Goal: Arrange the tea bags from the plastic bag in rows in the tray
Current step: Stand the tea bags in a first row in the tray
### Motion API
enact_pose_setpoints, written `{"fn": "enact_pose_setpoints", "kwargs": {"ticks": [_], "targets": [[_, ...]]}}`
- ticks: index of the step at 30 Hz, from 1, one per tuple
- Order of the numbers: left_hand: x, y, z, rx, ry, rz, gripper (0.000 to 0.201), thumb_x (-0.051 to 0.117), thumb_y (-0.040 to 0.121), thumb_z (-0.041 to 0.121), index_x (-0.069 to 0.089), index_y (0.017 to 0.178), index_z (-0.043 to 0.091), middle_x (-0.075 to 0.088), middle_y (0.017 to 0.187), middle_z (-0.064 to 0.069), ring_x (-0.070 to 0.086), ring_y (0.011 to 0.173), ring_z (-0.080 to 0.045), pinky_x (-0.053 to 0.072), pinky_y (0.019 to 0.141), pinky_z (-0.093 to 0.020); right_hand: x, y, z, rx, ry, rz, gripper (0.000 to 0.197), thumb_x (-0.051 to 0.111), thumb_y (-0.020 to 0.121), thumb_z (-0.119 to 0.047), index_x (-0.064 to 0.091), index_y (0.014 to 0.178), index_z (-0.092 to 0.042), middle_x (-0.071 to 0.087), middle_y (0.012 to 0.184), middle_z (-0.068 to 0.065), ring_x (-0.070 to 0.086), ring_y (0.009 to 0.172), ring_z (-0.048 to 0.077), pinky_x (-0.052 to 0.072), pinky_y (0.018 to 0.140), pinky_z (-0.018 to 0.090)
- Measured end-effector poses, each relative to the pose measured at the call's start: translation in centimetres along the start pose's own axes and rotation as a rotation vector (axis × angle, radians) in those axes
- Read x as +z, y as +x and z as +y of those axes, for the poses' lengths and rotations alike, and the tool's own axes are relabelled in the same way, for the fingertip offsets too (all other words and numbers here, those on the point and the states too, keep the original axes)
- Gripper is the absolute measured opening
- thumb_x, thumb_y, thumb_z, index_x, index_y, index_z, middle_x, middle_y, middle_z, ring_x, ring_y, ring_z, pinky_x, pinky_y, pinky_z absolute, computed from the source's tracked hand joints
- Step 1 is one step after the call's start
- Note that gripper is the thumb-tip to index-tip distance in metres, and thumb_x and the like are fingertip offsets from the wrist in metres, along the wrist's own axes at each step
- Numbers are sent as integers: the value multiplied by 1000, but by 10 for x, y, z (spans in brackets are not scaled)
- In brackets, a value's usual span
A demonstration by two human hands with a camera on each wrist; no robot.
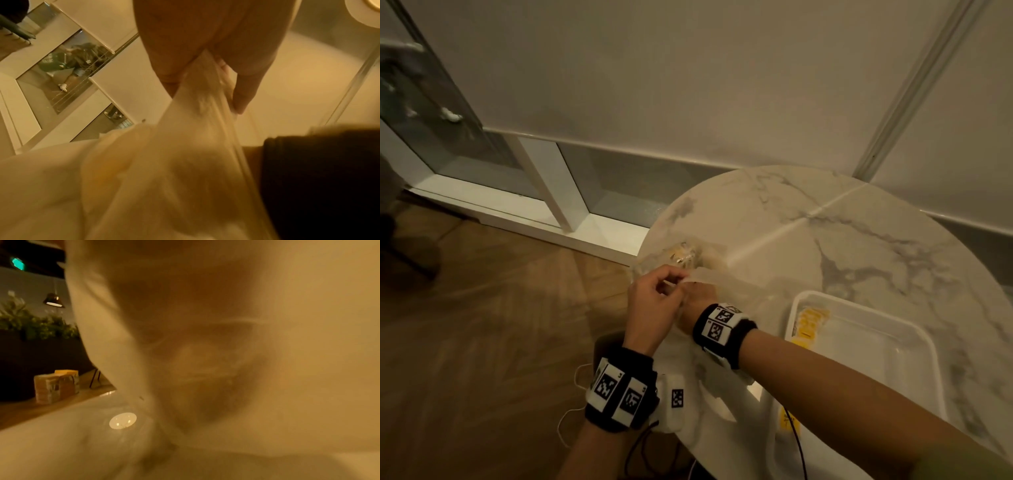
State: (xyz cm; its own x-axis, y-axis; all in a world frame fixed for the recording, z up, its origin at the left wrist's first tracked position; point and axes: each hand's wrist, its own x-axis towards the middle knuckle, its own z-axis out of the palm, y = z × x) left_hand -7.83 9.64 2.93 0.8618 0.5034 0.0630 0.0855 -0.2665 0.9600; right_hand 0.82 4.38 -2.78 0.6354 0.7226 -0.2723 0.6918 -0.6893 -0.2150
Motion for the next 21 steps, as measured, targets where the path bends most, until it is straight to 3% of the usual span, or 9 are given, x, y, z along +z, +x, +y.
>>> {"fn": "enact_pose_setpoints", "kwargs": {"ticks": [5, 7, 9, 11, 13, 15, 17, 19, 21], "targets": [[-4, 7, -13, -5, -23, 7, 23, 73, 85, 7, 70, 82, 30, 70, 83, 3, 65, 73, -20, 46, 56, -18, 3, 1, 8, -106, 85, 34, 27, 39, 101, -26, 60, 116, -18, 64, 108, 3, 60, 92, 17, 33, 65, 21], [-5, 9, -15, -19, -36, 0, 22, 73, 85, 8, 70, 82, 30, 70, 84, 4, 65, 75, -20, 46, 60, -21, 3, 1, 10, -104, 132, -1, 29, 37, 103, -22, 58, 120, -16, 63, 113, 5, 58, 93, 16, 26, 61, 18], [-6, 10, -17, -23, -33, -2, 22, 73, 85, 8, 70, 82, 30, 70, 85, 5, 65, 76, -17, 47, 61, -22, -4, -3, 13, -69, 177, -95, 31, 41, 102, -15, 55, 130, -11, 61, 125, 10, 57, 104, 19, 31, 70, 14], [-8, 11, -19, -12, -30, 0, 23, 72, 85, 7, 70, 82, 30, 70, 84, 7, 65, 73, -15, 47, 59, -21, -12, -7, 16, -57, 221, -159, 34, 47, 100, -9, 53, 133, -3, 58, 131, 16, 55, 118, 27, 37, 87, 22], [-9, 13, -19, -2, -40, 2, 24, 72, 85, 6, 70, 81, 30, 70, 82, 9, 65, 71, -12, 48, 59, -19, -19, -11, 17, -56, 297, -194, 34, 44, 102, -9, 52, 134, -1, 57, 132, 18, 53, 121, 27, 34, 97, 23], [-11, 15, -20, 5, -52, 1, 25, 72, 85, 5, 70, 81, 30, 70, 80, 10, 66, 70, -10, 50, 61, -19, -26, -19, 22, 1, 425, -138, 26, 53, 97, -18, 61, 119, -7, 65, 115, 14, 61, 105, 26, 46, 96, 34], [-13, 17, -21, 14, -64, -4, 24, 72, 85, 4, 70, 81, 27, 70, 79, 10, 65, 69, -7, 51, 62, -18, -35, -32, 29, 57, 554, -105, 17, 59, 91, -18, 63, 101, -5, 68, 98, 15, 65, 87, 26, 55, 83, 42], [-13, 18, -22, 22, -71, -17, 21, 71, 85, 3, 71, 82, 24, 70, 81, 6, 64, 68, -7, 50, 60, -16, -44, -50, 37, 87, 704, -111, 9, 57, 91, -13, 58, 89, -5, 69, 89, 16, 65, 76, 23, 57, 74, 39], [-11, 18, -23, 28, -58, -46, 16, 72, 85, 6, 72, 84, 21, 71, 83, 3, 65, 71, -11, 51, 62, -18, -52, -67, 40, 69, 834, -95, 10, 57, 92, -12, 55, 83, -9, 63, 75, 5, 61, 63, 13, 56, 61, 26]]}}
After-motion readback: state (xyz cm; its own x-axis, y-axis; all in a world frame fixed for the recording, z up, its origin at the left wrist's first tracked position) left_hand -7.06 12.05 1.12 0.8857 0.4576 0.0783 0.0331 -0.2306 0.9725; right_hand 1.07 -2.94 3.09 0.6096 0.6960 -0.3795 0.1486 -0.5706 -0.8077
